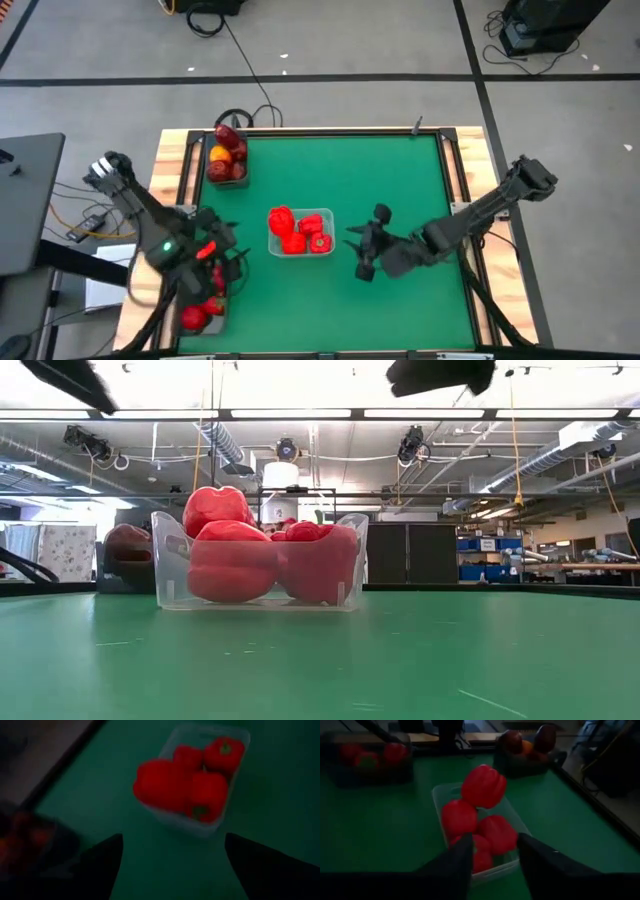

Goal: Sort produce into baskets
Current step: Return To Home Position

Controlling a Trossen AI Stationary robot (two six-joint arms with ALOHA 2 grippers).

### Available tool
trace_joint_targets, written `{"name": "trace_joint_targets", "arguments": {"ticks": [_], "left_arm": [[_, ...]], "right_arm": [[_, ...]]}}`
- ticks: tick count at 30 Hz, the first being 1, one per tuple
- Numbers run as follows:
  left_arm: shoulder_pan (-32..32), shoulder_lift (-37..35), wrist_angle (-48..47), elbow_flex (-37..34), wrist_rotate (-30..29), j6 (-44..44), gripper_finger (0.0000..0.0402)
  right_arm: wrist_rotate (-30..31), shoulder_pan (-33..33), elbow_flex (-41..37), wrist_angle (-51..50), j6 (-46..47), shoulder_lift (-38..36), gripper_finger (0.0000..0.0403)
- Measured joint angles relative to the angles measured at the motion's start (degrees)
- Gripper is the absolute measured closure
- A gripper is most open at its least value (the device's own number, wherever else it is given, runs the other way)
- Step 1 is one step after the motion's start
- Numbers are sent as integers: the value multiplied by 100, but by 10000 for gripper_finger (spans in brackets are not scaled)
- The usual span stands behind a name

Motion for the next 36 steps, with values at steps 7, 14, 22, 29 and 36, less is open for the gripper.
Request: {"name": "trace_joint_targets", "arguments": {"ticks": [7,14,22,29,36], "left_arm": [[1286,-977,2660,-1254,-190,2793,47],[2470,-1883,6485,-2876,209,5462,47],[3214,-2868,7382,-3548,514,6397,83],[3501,-4013,6711,-3551,584,6419,203],[3771,-4554,7634,-4534,1336,6554,249]], "right_arm": [[-1327,-1073,-445,1100,-1052,-28,372],[-2241,-2032,-1655,3315,-1597,-471,382],[-3021,-2971,-3110,4785,-1715,-1815,396],[-3702,-3679,-3721,4532,-1752,-3417,399],[-4250,-4079,-4621,4483,-1659,-4537,400]]}}
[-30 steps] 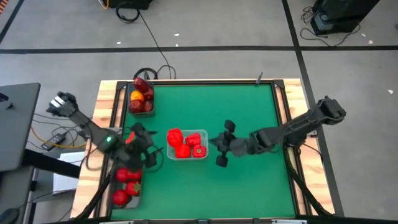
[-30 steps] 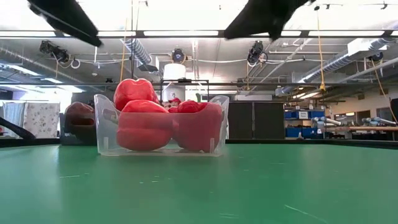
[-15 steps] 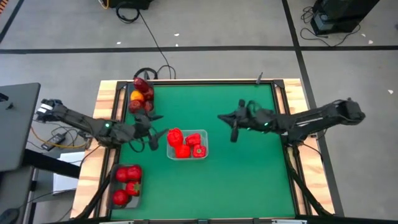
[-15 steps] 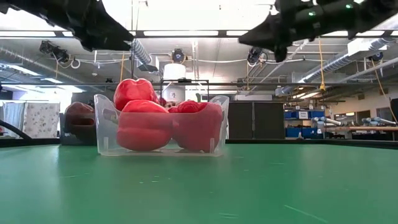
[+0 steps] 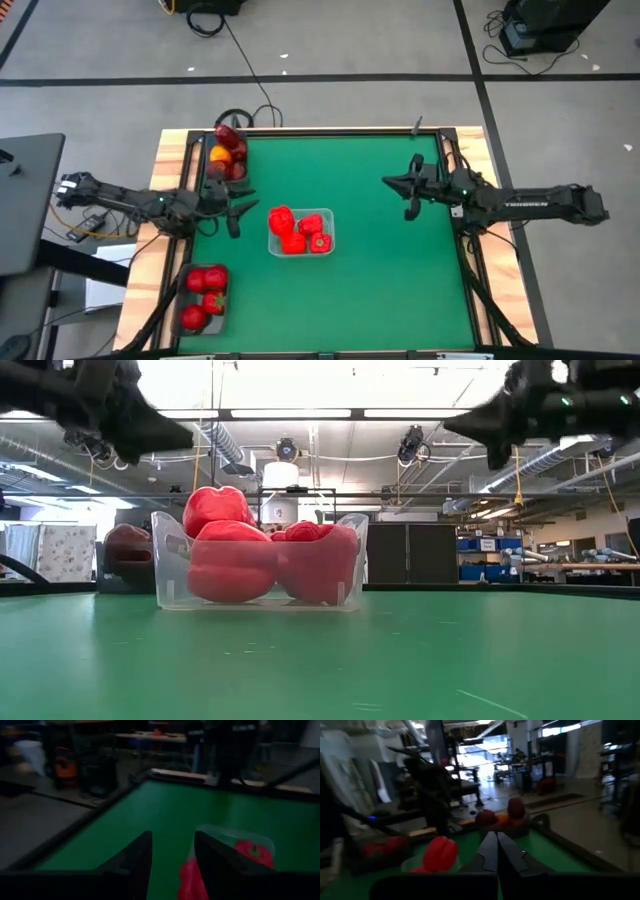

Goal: Sort produce into baskets
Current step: Return To Home Position

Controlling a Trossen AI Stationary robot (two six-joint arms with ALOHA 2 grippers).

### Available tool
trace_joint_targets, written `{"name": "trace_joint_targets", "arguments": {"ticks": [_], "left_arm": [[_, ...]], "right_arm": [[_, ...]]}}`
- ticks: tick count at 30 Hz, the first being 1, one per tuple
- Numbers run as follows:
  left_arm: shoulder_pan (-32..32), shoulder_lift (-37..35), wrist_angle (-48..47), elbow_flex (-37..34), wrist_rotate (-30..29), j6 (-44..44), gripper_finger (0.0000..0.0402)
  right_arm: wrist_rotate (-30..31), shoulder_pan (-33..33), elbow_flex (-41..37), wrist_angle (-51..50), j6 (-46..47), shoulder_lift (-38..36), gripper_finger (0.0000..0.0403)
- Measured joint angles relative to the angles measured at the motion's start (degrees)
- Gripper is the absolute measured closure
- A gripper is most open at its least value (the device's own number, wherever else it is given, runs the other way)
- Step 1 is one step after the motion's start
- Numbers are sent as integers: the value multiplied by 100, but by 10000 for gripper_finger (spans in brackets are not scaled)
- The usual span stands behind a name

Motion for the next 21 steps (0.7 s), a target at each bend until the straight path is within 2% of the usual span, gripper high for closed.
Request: {"name": "trace_joint_targets", "arguments": {"ticks": [3,8,12,16,21], "left_arm": [[202,-90,280,-409,475,27,250],[432,-142,578,-734,573,-28,250],[575,-167,890,-970,588,-30,250],[646,-353,928,-1136,588,-132,250],[635,-859,633,-1167,586,-159,250]], "right_arm": [[-246,-56,-558,326,262,-306,401],[-221,-123,-1154,532,729,-616,401],[-142,-170,-1271,511,768,-781,401],[-318,-189,-1276,405,652,-953,401],[-232,-189,-1276,-321,655,-1378,401]]}}
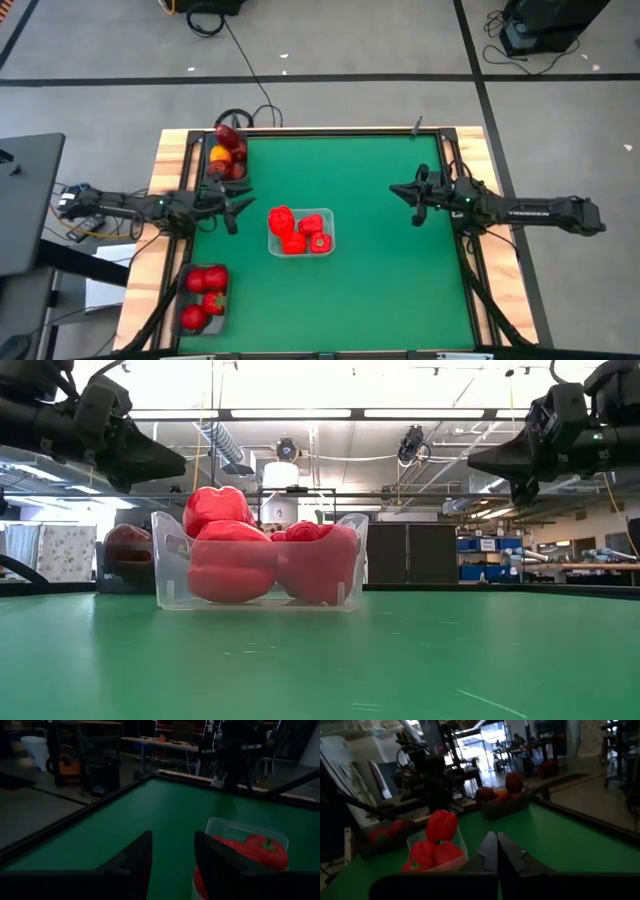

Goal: Sort produce into baskets
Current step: Return To Home Position

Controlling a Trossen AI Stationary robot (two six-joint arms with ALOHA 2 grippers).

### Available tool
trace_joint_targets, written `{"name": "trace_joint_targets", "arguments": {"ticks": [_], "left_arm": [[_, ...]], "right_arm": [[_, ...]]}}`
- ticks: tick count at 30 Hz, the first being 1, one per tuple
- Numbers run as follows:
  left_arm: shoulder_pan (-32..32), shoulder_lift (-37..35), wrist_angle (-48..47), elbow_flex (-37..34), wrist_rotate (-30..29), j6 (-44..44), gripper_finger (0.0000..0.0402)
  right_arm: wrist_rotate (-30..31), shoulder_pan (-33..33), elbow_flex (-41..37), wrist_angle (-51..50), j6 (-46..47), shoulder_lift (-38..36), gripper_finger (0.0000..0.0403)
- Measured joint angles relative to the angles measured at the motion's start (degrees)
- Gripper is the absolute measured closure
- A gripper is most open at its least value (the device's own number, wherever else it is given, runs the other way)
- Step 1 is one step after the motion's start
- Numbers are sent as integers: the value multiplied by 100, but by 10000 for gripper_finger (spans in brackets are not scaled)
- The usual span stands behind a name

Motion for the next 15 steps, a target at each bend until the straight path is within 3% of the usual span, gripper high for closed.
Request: {"name": "trace_joint_targets", "arguments": {"ticks": [11,15], "left_arm": [[-6,-1317,-1167,0,-44,-24,250],[-6,-1599,-1120,-194,-41,-24,250]], "right_arm": [[46,0,-2,-1093,19,-1000,400],[48,17,-100,-1249,47,-1297,400]]}}
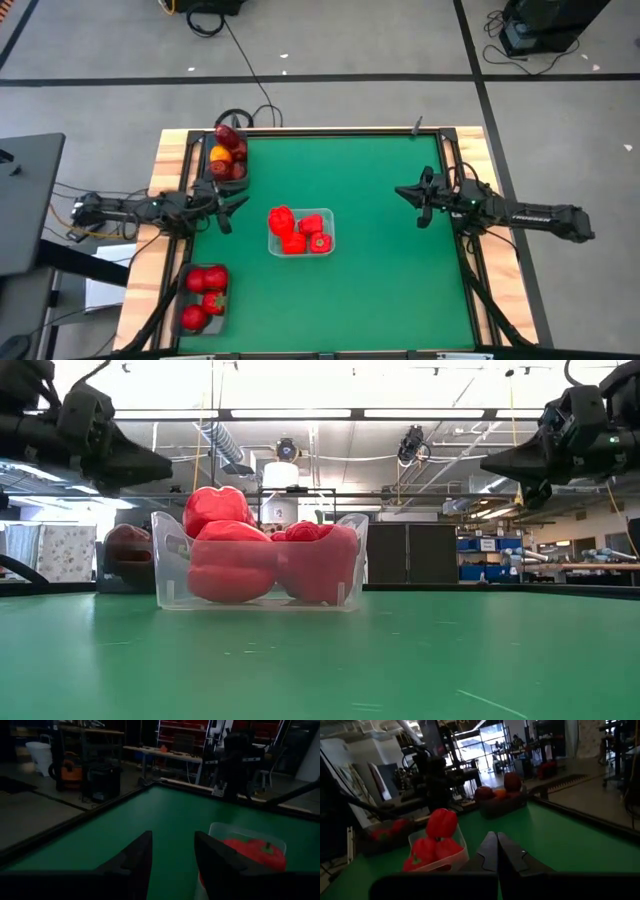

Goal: Sort produce into baskets
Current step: Return To Home Position

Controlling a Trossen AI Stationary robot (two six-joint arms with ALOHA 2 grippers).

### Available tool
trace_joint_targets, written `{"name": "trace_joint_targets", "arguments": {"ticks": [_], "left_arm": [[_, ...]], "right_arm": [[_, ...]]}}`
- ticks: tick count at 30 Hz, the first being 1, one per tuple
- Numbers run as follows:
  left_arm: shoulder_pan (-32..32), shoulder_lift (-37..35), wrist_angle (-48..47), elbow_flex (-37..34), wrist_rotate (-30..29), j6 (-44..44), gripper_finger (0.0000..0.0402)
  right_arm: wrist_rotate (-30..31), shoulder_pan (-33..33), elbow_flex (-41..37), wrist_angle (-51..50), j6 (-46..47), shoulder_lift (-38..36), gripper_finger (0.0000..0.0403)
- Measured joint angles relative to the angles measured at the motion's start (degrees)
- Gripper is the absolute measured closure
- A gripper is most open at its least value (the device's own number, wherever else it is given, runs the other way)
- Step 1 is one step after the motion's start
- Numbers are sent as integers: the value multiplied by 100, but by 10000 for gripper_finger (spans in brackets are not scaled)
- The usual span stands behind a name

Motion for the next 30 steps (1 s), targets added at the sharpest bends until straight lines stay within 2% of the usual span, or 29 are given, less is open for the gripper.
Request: {"name": "trace_joint_targets", "arguments": {"ticks": [5,10,14,16,19,24,26,30], "left_arm": [[-1,-147,623,-374,323,-27,250],[-7,-142,521,-372,448,-59,250],[-15,-80,796,-481,777,-109,250],[-13,5,787,-481,785,-67,250],[-13,70,809,-483,849,283,250],[4,78,953,-483,1336,956,250],[4,79,948,-483,1354,1030,250],[4,79,932,-483,1354,1090,250]], "right_arm": [[-71,1,-66,-237,28,-332,400],[-233,1,-66,-704,-88,-588,400],[-375,3,-66,-1102,-288,-717,400],[-632,9,-66,-1056,-443,-726,400],[-1359,12,-64,-868,-803,-747,400],[-1977,0,-62,-653,-1190,-807,400],[-1958,-41,-62,-722,-1253,-809,400],[-1242,-238,-62,-943,-1254,-790,399]]}}
